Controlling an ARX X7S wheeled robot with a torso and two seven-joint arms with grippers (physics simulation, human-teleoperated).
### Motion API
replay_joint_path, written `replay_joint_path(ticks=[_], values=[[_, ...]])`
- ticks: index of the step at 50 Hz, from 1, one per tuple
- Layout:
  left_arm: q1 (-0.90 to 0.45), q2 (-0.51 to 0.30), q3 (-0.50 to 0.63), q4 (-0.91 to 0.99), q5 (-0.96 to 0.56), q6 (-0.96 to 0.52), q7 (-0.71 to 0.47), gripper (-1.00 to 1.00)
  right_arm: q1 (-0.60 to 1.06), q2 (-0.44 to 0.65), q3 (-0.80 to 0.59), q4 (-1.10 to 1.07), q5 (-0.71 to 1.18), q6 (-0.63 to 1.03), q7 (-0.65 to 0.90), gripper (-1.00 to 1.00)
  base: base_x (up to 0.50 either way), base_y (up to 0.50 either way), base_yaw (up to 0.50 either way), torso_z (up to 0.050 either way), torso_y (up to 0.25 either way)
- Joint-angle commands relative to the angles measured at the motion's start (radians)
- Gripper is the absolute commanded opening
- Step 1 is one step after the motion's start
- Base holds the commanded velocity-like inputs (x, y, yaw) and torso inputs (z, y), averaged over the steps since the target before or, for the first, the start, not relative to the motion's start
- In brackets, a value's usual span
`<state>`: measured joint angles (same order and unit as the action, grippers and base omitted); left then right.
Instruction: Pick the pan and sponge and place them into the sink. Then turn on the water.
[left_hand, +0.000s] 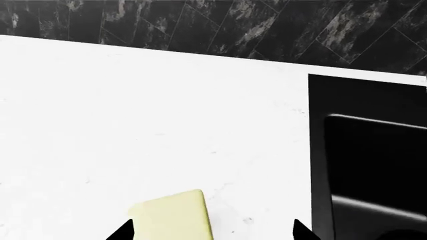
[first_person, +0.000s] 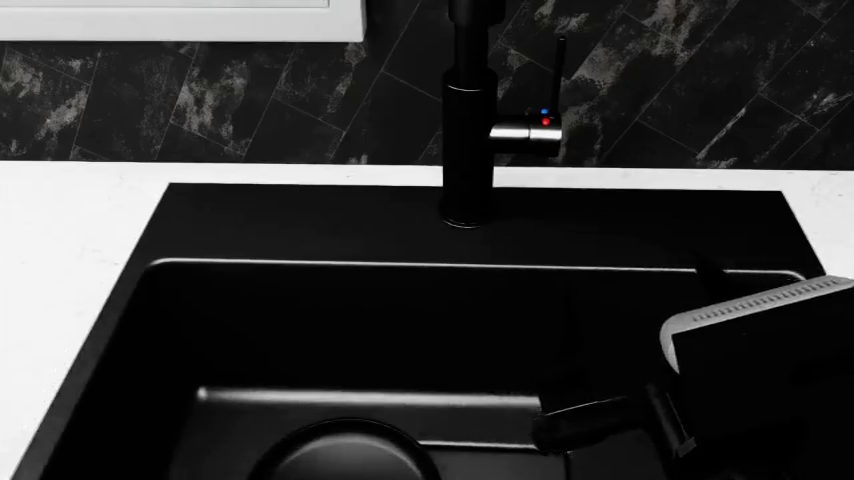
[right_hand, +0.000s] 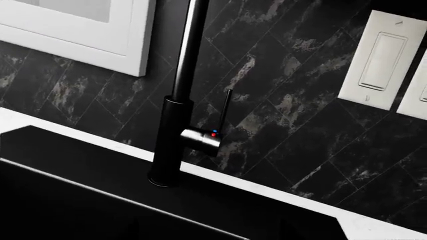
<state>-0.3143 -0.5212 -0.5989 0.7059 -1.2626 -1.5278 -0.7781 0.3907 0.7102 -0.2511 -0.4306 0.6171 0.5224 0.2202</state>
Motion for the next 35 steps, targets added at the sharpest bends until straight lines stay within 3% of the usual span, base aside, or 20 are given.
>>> replay_joint_path(ticks=[1,11,22,35], values=[[0.112,-0.052,-0.104,-0.003,-0.334,-0.009,-0.229,1.00,-0.015,0.009,-0.003,-0.005,-0.008,-0.002,0.005,1.00,0.00,0.00,0.00,0.000,0.000],[0.125,-0.051,-0.100,0.011,-0.253,0.056,-0.256,1.00,-0.037,0.006,-0.003,0.010,-0.017,-0.027,0.000,1.00,0.00,0.00,0.00,0.000,0.000],[0.155,-0.037,-0.002,-0.006,-0.053,0.127,-0.132,1.00,-0.054,0.000,-0.007,0.027,-0.022,-0.048,-0.009,1.00,0.00,0.00,0.00,0.000,0.000],[0.144,-0.043,0.066,-0.054,-0.013,0.149,-0.106,1.00,-0.031,0.005,-0.004,0.023,-0.011,-0.032,-0.009,1.00,0.00,0.00,0.00,0.000,0.000]])
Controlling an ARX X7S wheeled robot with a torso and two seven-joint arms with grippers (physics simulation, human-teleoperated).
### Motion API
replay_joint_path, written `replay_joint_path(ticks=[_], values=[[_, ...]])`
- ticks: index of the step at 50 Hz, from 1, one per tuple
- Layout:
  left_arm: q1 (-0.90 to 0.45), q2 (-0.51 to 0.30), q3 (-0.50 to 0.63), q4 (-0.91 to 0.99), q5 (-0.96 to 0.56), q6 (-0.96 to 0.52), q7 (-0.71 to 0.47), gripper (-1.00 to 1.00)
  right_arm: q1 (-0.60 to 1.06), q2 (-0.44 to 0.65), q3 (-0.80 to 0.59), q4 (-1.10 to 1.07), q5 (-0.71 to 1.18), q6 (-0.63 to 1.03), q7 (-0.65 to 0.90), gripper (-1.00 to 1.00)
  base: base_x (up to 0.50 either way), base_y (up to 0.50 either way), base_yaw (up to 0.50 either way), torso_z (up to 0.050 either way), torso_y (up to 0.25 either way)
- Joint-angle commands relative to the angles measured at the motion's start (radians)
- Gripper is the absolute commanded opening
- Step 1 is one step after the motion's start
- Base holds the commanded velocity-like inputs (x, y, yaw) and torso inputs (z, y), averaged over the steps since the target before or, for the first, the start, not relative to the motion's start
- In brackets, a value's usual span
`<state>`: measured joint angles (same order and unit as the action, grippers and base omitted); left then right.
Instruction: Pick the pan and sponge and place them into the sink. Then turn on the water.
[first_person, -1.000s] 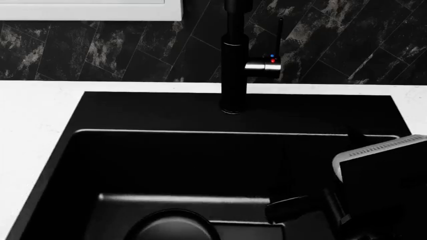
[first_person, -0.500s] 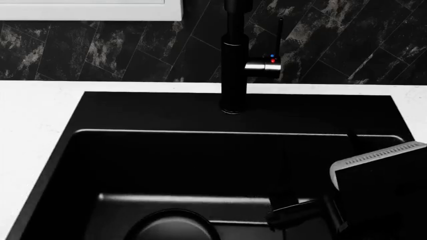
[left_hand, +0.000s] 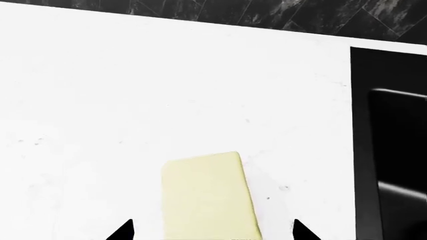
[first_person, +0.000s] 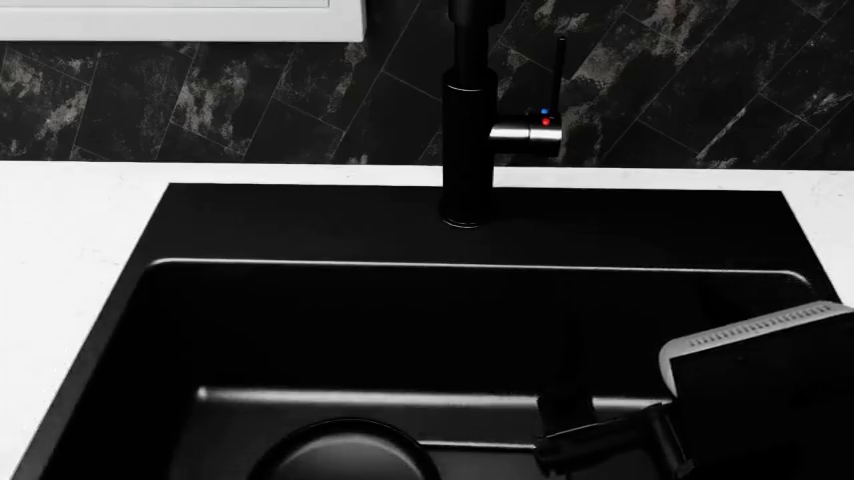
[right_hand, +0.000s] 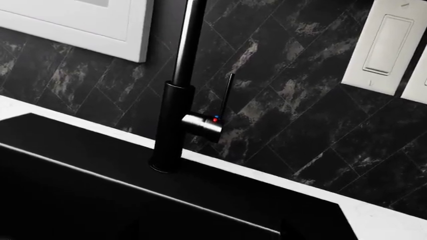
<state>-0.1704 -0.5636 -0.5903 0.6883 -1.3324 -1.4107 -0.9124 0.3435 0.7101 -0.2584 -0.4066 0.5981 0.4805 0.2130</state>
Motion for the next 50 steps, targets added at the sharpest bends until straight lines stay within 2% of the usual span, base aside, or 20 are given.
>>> replay_joint_path(ticks=[1,14,27,28,35,40,45,50], values=[[-0.001,0.003,0.065,-0.046,0.070,0.041,0.034,1.00,0.021,0.006,0.010,-0.001,0.015,0.015,-0.001,1.00,0.00,0.00,0.00,0.000,0.000],[-0.017,0.021,0.155,-0.121,0.140,0.084,0.076,1.00,0.000,-0.002,0.018,0.018,0.028,-0.003,-0.008,1.00,0.00,0.00,0.00,0.000,0.000],[0.009,0.004,0.175,-0.147,0.196,0.133,0.104,1.00,-0.010,-0.004,0.017,0.026,0.026,-0.012,-0.009,1.00,0.00,0.00,0.00,0.000,0.000],[0.012,-0.003,0.187,-0.140,0.212,0.139,0.104,-1.00,-0.011,-0.006,0.017,0.030,0.025,-0.015,-0.010,1.00,0.00,0.00,0.00,0.000,0.000],[0.016,-0.025,0.189,-0.122,0.234,0.157,0.107,-1.00,-0.015,-0.004,0.019,0.027,0.025,-0.018,-0.007,1.00,0.00,0.00,0.00,0.000,0.000],[-0.018,-0.012,0.197,-0.129,0.217,0.147,0.087,-1.00,-0.021,-0.003,0.020,0.025,0.025,-0.020,-0.005,1.00,0.00,0.00,0.00,0.000,0.000],[-0.097,-0.006,0.244,-0.122,0.197,0.133,0.081,-1.00,-0.022,-0.003,0.020,0.029,0.023,-0.023,-0.005,1.00,0.00,0.00,0.00,0.000,0.000],[-0.228,-0.022,0.364,-0.094,0.185,0.110,0.122,-1.00,-0.020,0.000,0.024,0.024,0.026,-0.021,-0.003,1.00,0.00,0.00,0.00,0.000,0.000]])
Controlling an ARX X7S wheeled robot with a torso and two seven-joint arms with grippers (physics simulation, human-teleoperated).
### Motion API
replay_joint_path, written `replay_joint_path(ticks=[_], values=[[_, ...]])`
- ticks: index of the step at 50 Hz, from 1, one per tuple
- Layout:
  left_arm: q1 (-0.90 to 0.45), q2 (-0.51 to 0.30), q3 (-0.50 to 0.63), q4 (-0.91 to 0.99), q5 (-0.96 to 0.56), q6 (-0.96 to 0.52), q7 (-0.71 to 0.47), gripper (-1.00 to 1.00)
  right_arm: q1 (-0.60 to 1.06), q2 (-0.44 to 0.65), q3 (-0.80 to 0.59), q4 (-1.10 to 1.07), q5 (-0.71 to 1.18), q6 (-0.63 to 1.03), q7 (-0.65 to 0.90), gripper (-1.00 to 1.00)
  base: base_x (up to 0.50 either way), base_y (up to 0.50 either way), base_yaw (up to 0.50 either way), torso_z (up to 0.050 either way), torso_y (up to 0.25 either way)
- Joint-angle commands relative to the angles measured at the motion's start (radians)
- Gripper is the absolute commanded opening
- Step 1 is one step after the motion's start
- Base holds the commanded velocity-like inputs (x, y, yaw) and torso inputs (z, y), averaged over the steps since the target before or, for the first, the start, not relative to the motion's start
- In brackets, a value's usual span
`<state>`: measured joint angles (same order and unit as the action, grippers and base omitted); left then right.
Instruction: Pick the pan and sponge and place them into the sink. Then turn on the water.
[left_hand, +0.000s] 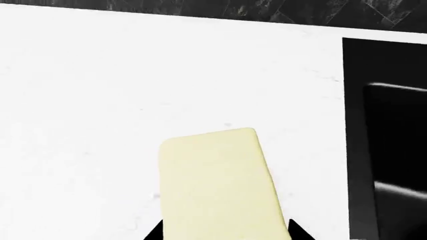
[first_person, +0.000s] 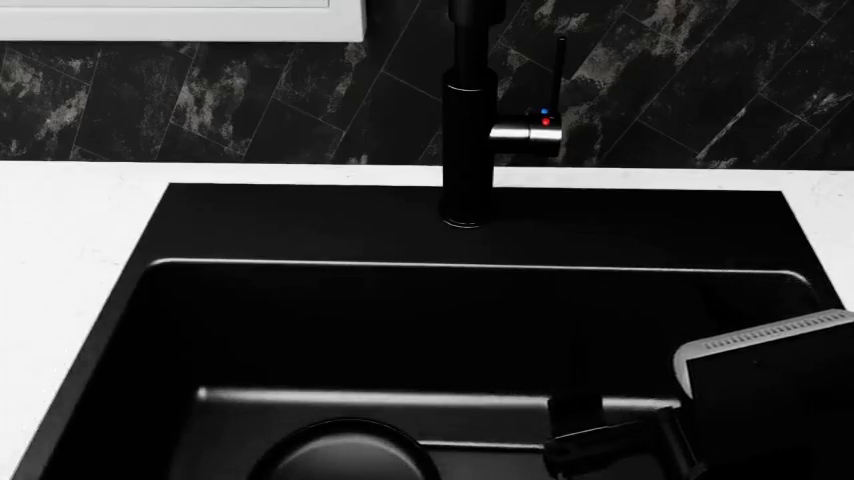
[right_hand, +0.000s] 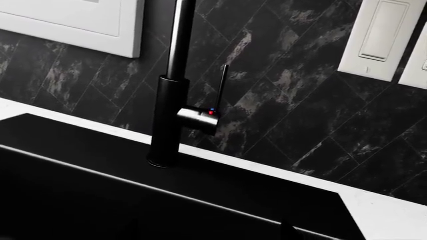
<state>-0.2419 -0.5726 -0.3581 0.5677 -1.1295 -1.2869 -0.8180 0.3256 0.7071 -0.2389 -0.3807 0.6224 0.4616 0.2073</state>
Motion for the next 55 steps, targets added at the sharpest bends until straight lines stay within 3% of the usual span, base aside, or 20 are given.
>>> replay_joint_path(ticks=[1,16,24,29,32,42,55], values=[[-0.183,-0.005,0.154,0.024,-0.018,-0.019,0.024,-1.00,-0.002,0.002,0.004,-0.002,0.002,-0.002,0.003,1.00,0.00,0.00,0.00,0.000,0.000],[-0.418,0.047,0.404,-0.019,0.041,-0.017,0.117,-1.00,-0.010,0.005,0.010,0.002,0.000,-0.013,0.004,1.00,0.00,0.00,0.00,0.000,0.000],[-0.526,0.077,0.535,-0.080,0.038,-0.019,0.246,-1.00,0.001,0.004,0.006,0.002,0.002,-0.005,0.004,1.00,0.00,0.00,0.00,0.000,0.000],[-0.550,0.075,0.622,-0.087,0.029,-0.037,0.328,-1.00,-0.002,0.005,0.005,0.002,0.003,-0.003,0.004,1.00,0.00,0.00,0.00,0.000,0.000],[-0.570,0.071,0.616,-0.092,0.004,-0.045,0.348,-1.00,-0.010,0.007,0.013,0.001,-0.003,-0.014,0.012,1.00,0.00,0.00,0.00,0.000,0.000],[-0.601,0.128,0.756,-0.162,0.070,-0.015,0.424,-1.00,-0.017,0.005,0.009,0.009,-0.003,-0.016,0.010,1.00,0.00,0.00,0.00,0.000,0.001],[-0.620,0.141,0.920,-0.299,0.179,0.061,0.565,-1.00,-0.020,0.010,0.014,-0.004,0.002,-0.009,0.019,1.00,0.00,0.00,0.00,0.000,0.000]])
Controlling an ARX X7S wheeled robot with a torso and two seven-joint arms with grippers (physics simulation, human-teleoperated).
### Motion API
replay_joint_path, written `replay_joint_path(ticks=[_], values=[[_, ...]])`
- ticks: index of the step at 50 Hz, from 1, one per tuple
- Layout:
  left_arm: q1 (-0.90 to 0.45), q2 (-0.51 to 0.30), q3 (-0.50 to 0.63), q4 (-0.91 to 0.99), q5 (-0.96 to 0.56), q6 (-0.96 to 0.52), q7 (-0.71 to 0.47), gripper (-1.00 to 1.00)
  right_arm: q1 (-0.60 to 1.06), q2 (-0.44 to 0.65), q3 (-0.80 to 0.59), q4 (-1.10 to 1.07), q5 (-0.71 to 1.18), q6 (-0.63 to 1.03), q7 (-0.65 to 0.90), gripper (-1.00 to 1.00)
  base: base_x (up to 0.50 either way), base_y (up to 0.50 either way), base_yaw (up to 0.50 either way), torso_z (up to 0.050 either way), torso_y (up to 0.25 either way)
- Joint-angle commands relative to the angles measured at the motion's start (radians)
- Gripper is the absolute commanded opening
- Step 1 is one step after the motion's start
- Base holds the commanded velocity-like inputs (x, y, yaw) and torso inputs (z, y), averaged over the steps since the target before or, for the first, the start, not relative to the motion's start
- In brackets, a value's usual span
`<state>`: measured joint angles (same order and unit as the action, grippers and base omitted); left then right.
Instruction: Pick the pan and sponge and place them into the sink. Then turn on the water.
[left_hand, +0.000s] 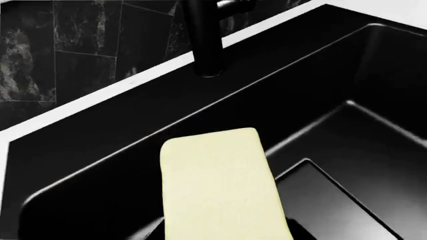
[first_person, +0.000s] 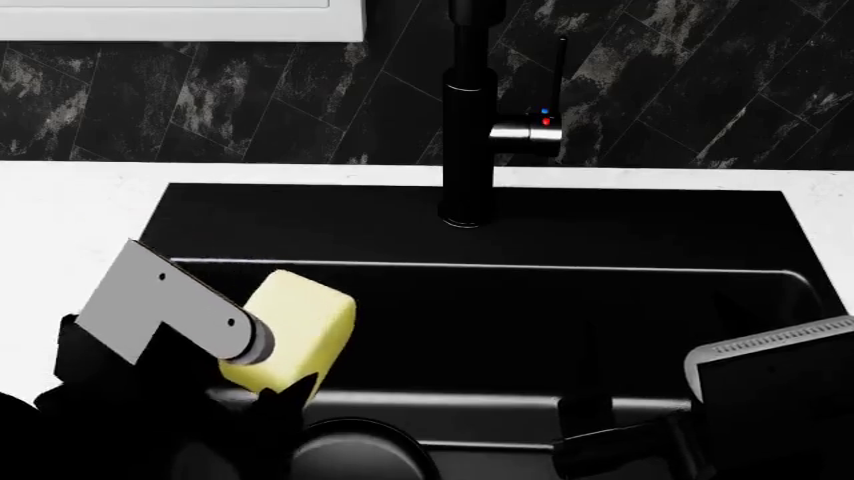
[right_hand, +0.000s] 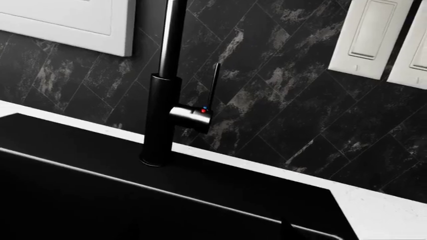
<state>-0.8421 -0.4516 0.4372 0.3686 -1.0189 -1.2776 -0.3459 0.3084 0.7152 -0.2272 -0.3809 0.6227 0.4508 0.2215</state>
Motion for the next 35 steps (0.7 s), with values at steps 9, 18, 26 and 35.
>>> replay_joint_path(ticks=[9,18,26,35], values=[[0.009,0.043,0.195,-0.177,0.119,0.093,0.126,-1.00,-0.016,0.001,0.006,0.000,0.002,-0.010,0.004,1.00,0.00,0.00,0.00,0.000,0.000],[0.034,0.049,0.242,-0.228,0.155,0.129,0.151,-1.00,-0.022,-0.001,0.005,0.004,0.001,-0.015,0.004,1.00,0.00,0.00,0.00,0.000,0.000],[0.042,0.075,0.292,-0.308,0.196,0.171,0.186,-1.00,-0.022,-0.007,-0.003,0.013,-0.003,-0.020,-0.001,1.00,0.00,0.00,0.00,0.000,0.001],[0.049,0.070,0.305,-0.358,0.213,0.197,0.206,-1.00,-0.023,-0.005,0.001,0.013,0.001,-0.020,0.000,1.00,0.00,0.00,0.00,0.000,0.000]])
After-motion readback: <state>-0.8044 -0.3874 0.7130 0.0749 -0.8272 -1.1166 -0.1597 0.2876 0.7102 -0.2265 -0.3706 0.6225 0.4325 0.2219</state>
